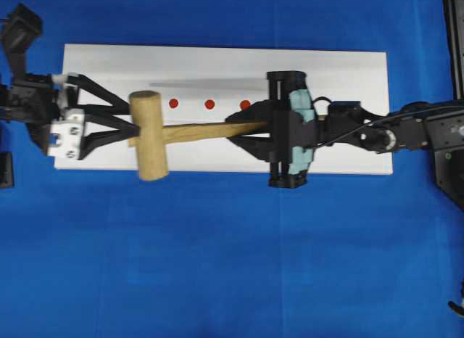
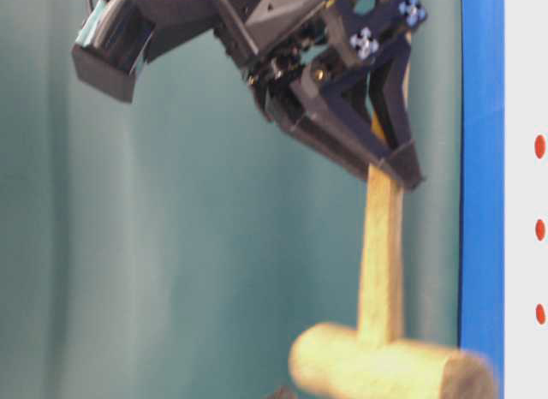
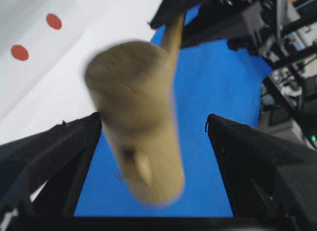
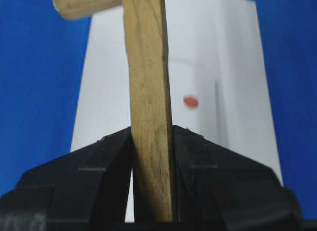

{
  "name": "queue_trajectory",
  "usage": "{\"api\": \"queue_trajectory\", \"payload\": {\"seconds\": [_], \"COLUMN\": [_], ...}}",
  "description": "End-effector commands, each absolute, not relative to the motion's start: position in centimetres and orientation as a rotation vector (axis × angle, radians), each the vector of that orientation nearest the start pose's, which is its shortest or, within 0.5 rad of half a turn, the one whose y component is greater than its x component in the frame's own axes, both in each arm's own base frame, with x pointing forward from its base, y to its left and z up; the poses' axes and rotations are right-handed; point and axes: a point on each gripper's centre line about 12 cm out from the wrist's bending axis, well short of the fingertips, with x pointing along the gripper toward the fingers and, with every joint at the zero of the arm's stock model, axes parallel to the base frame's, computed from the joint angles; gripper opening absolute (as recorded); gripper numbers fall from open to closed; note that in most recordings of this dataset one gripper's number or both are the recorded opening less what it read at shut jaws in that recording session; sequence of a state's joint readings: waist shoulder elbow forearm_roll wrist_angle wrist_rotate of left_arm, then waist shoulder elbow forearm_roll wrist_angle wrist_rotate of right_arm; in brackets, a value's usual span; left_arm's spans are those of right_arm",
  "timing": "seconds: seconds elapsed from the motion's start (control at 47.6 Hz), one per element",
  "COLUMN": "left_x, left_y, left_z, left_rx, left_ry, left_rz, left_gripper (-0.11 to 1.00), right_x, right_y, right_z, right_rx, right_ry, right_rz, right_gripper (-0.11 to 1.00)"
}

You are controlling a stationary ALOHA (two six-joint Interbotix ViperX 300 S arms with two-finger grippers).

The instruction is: Hit the mark with a hammer.

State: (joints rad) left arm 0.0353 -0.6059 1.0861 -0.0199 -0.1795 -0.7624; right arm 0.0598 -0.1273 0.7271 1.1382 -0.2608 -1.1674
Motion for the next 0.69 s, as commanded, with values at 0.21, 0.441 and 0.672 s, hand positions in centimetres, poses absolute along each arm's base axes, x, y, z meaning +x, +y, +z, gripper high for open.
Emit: {"api": "queue_trajectory", "payload": {"seconds": [0.21,0.441,0.672], "left_x": [22.9,21.4,21.3], "left_y": [0.9,0.8,0.9], "left_z": [25.0,24.4,24.2], "left_rx": [-0.641,-0.474,-0.335], "left_ry": [0.223,0.316,0.334], "left_rz": [0.115,0.115,0.098], "left_gripper": [0.84,0.83,0.83], "right_x": [34.0,32.4,32.2], "right_y": [-0.6,-0.8,-0.8], "right_z": [22.2,22.1,22.2], "right_rx": [-0.046,0.018,0.023], "right_ry": [0.453,0.456,0.455], "right_rz": [-0.184,-0.208,-0.210], "right_gripper": [0.10,0.10,0.10]}}
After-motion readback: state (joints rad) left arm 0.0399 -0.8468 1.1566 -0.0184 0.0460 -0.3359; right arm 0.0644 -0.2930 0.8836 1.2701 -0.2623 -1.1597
